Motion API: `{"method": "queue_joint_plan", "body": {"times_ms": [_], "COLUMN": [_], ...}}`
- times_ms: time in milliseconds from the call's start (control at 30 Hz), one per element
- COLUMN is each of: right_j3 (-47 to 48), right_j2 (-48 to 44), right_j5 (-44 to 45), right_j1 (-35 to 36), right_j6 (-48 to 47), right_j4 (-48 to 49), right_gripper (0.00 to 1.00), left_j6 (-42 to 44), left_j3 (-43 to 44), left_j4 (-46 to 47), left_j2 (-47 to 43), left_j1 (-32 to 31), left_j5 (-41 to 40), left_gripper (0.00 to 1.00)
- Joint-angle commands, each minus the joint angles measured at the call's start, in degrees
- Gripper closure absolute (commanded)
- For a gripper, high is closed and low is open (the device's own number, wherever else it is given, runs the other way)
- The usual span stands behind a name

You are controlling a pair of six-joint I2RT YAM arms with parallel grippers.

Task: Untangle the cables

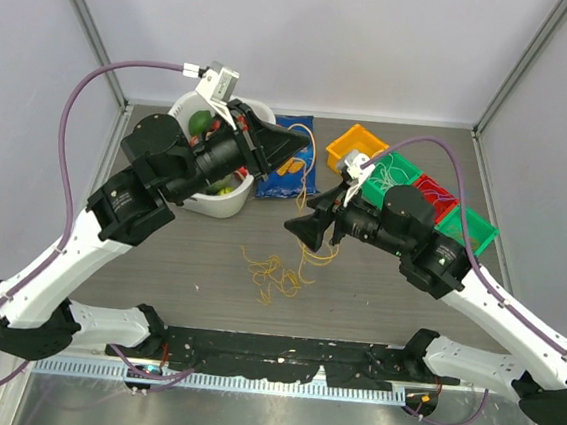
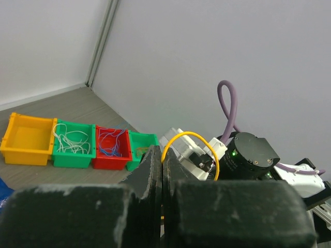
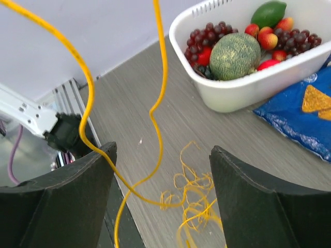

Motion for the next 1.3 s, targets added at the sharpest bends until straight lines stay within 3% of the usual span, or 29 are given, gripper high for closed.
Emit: {"method": "queue_joint_plan", "body": {"times_ms": [0, 67, 100, 267, 367, 533, 733, 867, 1000, 1267], "right_j3": [1.0, 0.4, -0.2, -2.8, -5.4, -6.8, -6.6, -6.7, -10.5, -13.3], "right_j2": [0.9, 1.4, 1.5, 0.0, -1.4, -3.1, -5.1, -6.9, -9.2, -11.7], "right_j5": [2.0, 2.3, 1.9, 3.8, 8.1, 27.7, 35.0, 37.0, 32.2, 27.6], "right_j1": [0.2, 0.2, 0.2, 0.2, 0.2, -0.1, -3.4, -6.3, -10.9, -14.3], "right_j6": [1.3, 2.0, 2.4, 4.6, 7.2, 15.0, 23.0, 24.3, 27.6, 31.0], "right_j4": [9.3, 11.1, 12.8, 15.7, 17.2, 15.5, 15.2, 17.4, 24.4, 28.0], "right_gripper": [0.28, 0.50, 0.66, 0.99, 0.99, 0.99, 0.99, 0.99, 0.99, 0.99], "left_j6": [-0.6, -0.7, -0.7, 0.2, 0.3, 0.5, -3.0, -9.4, -17.1, -23.7], "left_j3": [0.2, -0.2, -0.4, -1.5, -4.3, -11.9, -28.1, -38.3, -48.6, -52.7], "left_j4": [3.5, 3.8, 3.9, 3.2, 4.6, 4.9, 6.1, 9.8, 19.4, 27.2], "left_j2": [-1.5, -1.7, -1.8, -3.3, -5.6, -11.2, -18.5, -21.8, -21.5, -12.1], "left_j1": [0.0, -0.1, -0.1, -0.1, 0.0, 0.0, 0.0, -0.1, -0.1, -0.1], "left_j5": [2.4, 2.9, 2.8, 1.4, 0.4, -3.7, -6.6, -5.1, -1.8, 4.4], "left_gripper": [1.00, 1.00, 1.00, 1.00, 1.00, 1.00, 1.00, 1.00, 1.00, 1.00]}}
